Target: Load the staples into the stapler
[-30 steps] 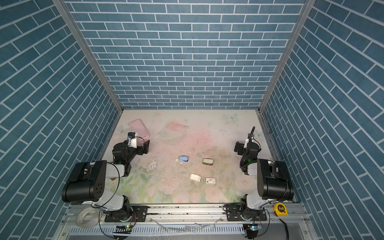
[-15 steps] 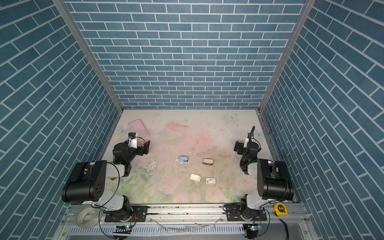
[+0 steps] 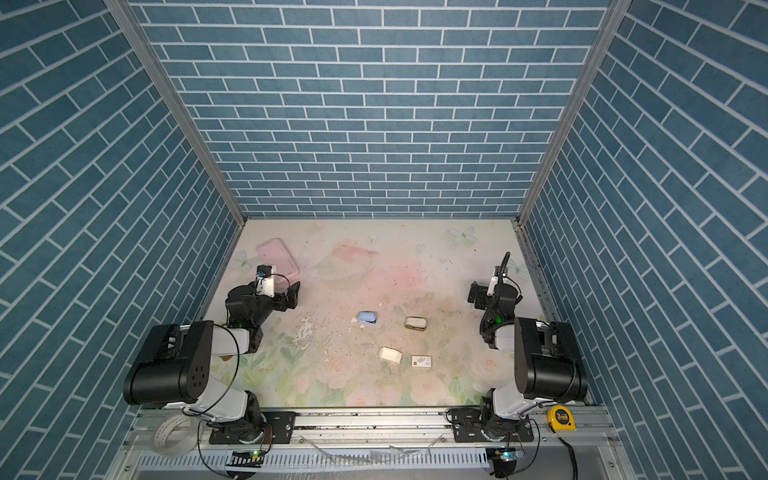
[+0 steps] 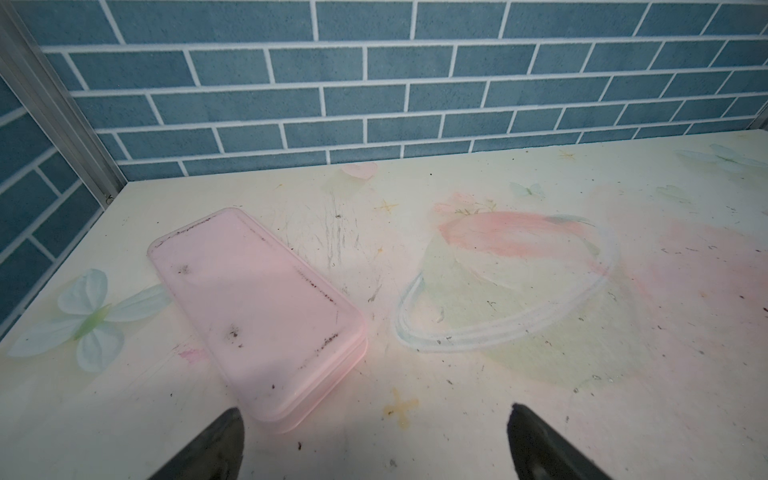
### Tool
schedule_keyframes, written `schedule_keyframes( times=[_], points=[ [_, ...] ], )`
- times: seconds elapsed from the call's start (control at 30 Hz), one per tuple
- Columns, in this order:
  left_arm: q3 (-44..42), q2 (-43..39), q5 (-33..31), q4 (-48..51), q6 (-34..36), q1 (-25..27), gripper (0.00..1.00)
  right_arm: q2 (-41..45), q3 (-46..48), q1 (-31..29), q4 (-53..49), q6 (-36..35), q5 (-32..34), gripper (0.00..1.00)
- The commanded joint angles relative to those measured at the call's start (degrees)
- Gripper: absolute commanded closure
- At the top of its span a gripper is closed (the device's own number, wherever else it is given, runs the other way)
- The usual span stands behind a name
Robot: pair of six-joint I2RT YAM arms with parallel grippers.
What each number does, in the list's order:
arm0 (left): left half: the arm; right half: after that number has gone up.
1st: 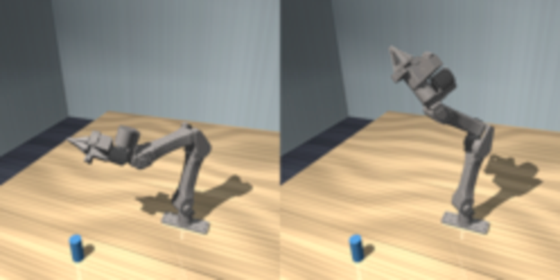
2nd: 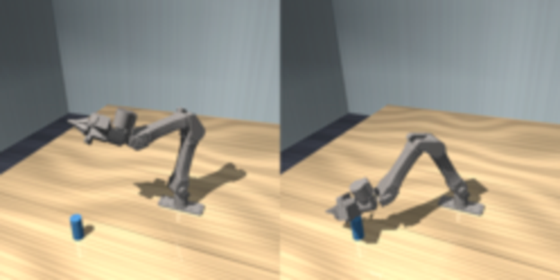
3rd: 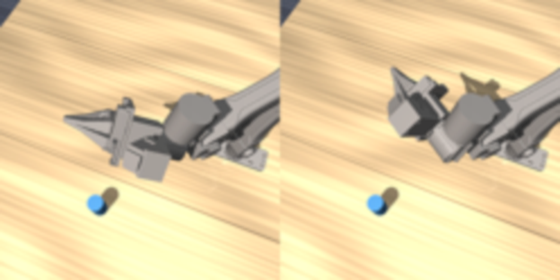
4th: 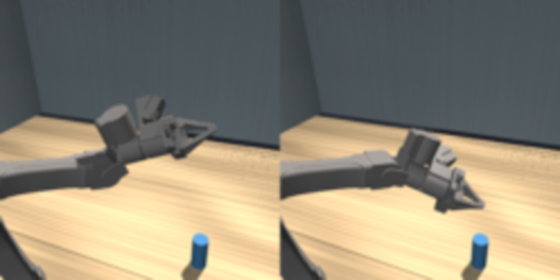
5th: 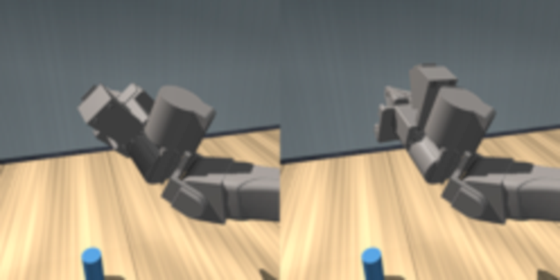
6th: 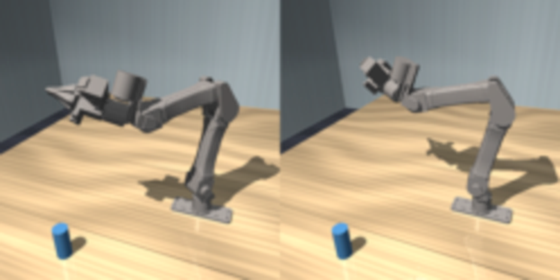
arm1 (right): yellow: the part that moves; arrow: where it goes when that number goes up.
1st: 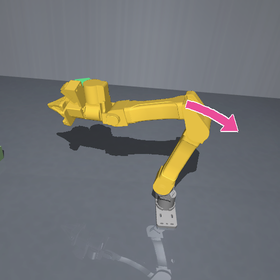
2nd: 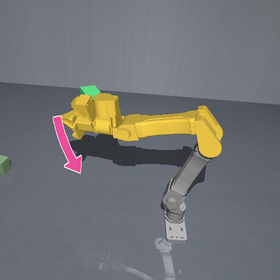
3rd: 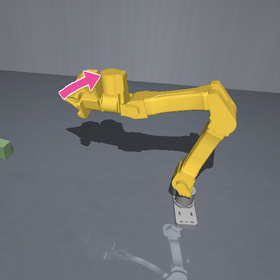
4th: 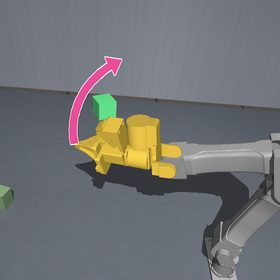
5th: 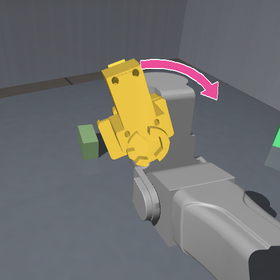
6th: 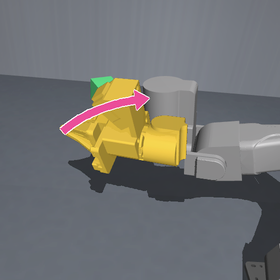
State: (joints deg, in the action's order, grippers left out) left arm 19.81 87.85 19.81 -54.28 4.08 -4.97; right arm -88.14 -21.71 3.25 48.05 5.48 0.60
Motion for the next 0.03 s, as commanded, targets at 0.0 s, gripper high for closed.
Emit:
schedule_keyframes(
  times=[0.0],
  points=[
    [0.7,0.3,0.6,0.1,0.4,0.2,0.0,0.0,-1.0,-0.1,0.8,-2.6,-0.5,0.01]
  ],
)
